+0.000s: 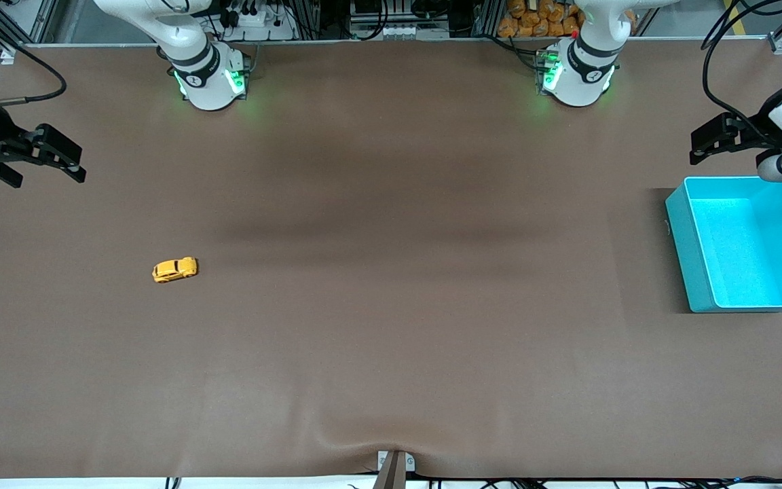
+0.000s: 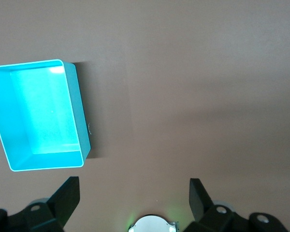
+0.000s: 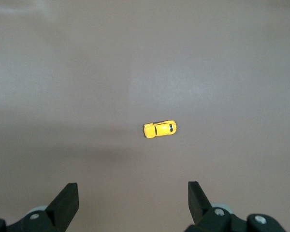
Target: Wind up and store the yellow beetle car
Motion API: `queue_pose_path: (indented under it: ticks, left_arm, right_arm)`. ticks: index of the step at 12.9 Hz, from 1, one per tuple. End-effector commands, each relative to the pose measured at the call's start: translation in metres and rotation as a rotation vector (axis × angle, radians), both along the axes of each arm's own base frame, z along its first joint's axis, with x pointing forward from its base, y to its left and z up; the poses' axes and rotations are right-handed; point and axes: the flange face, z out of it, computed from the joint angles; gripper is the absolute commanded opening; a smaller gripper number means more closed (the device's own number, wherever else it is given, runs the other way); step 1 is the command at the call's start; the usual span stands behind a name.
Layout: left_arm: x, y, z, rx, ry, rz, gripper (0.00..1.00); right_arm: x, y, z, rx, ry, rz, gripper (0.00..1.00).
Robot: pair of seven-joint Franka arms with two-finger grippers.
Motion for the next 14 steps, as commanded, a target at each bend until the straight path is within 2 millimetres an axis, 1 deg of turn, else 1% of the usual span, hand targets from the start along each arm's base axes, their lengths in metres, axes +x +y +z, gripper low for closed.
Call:
queue_pose_path:
  ticks: [1, 9, 14]
  left_arm:
    - [-0.0052, -0.0015, 0.0081, -0.015, 0.000, -0.007, 1.00]
    - [-0.0046, 0.0043, 0.0074, 0.000, 0.000, 0.007, 1.00]
    - [-0.0046, 0.0045, 0.0074, -0.004, 0.000, 0.015, 1.00]
  right_arm:
    - [-0.0015, 0.0095, 0.0087, 0.001, -0.025, 0.011, 1.00]
    - [-0.0015, 0.0104, 0.0102, 0.002, -0.033, 0.015, 1.00]
    - [-0.0008, 0.0064, 0.0050, 0.002, -0.018, 0.006, 1.00]
